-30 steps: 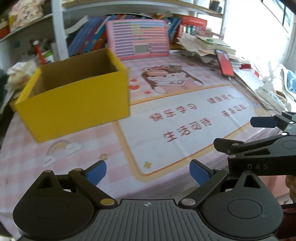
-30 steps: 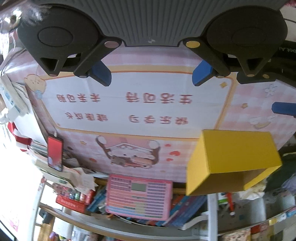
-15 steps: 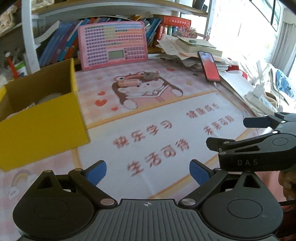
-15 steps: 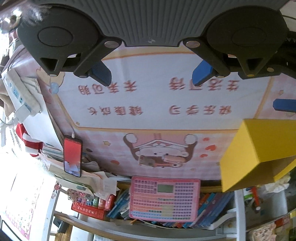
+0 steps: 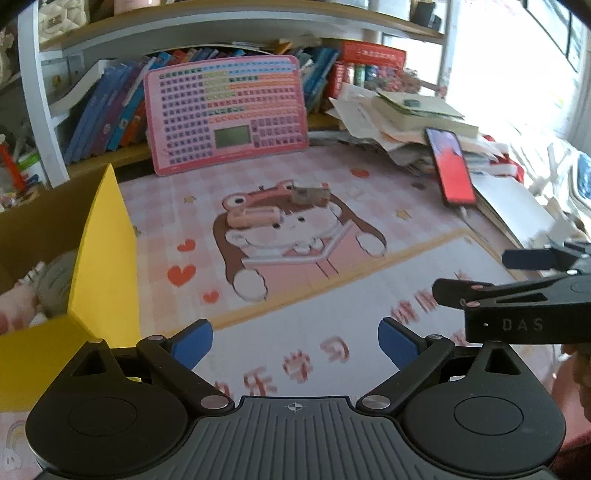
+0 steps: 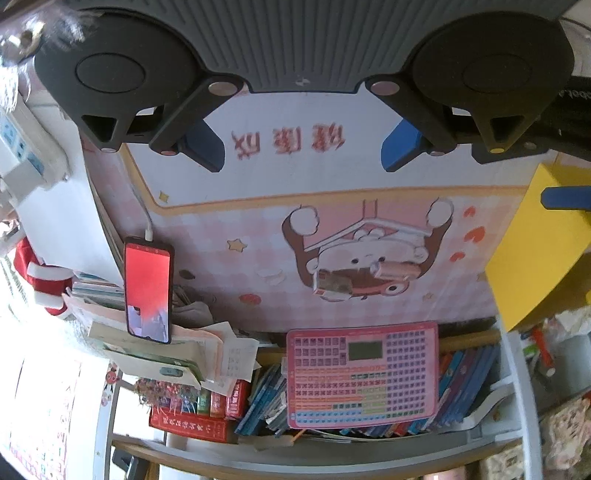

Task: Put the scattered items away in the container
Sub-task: 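Move both tools back toward the pink item and white-and-red box, then close the left tool on the pink serrated item while the right tool grips the white-and-red box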

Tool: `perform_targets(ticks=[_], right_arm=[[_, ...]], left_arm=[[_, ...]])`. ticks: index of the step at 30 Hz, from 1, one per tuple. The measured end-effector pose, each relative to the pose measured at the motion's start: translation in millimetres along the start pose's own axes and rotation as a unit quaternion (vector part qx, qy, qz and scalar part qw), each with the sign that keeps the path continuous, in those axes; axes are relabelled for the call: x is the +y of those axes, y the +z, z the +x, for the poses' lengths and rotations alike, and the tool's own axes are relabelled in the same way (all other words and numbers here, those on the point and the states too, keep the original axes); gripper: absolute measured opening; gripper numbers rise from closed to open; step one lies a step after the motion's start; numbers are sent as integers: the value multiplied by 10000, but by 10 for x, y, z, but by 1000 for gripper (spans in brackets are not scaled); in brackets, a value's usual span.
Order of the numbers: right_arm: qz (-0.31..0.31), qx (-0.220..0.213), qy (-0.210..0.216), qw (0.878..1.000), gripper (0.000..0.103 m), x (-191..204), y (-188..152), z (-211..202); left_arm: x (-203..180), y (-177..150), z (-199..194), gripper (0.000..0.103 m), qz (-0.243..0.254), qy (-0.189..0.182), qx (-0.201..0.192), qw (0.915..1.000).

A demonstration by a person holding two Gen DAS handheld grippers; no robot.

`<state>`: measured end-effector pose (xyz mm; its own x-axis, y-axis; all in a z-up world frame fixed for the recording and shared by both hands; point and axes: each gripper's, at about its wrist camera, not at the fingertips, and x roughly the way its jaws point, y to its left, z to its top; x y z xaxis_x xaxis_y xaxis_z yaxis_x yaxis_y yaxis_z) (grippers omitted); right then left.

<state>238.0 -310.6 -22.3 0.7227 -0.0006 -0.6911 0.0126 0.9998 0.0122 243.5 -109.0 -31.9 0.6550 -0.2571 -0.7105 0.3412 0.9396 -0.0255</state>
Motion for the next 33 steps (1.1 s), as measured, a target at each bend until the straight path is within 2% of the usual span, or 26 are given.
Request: perform_targets(ticks=[7, 12, 18, 24, 28, 33], right_arm=[[0, -100, 211, 9997, 92, -135, 254, 292], [-77, -135, 332, 9993, 92, -184, 427, 532], [-170, -93, 391, 9990, 87, -178, 676, 949], [-219, -69, 644, 9977, 84, -187, 945, 1359], [-189, 5, 761, 9969, 77, -182, 1108, 1610], [-287, 125, 924, 9952, 75, -136, 1232, 1836]], left_arm=[[19, 242, 274, 98, -246, 391, -15, 9989], [8, 381, 455, 98, -354, 496, -159, 9980], [45, 565, 750, 97, -404, 757, -274, 9959], [174, 702, 1024, 97, -420, 803, -355, 9953], [207, 750, 1172, 97, -403, 858, -277, 9951], [192, 781, 1321, 97, -341, 822, -215, 9958]])
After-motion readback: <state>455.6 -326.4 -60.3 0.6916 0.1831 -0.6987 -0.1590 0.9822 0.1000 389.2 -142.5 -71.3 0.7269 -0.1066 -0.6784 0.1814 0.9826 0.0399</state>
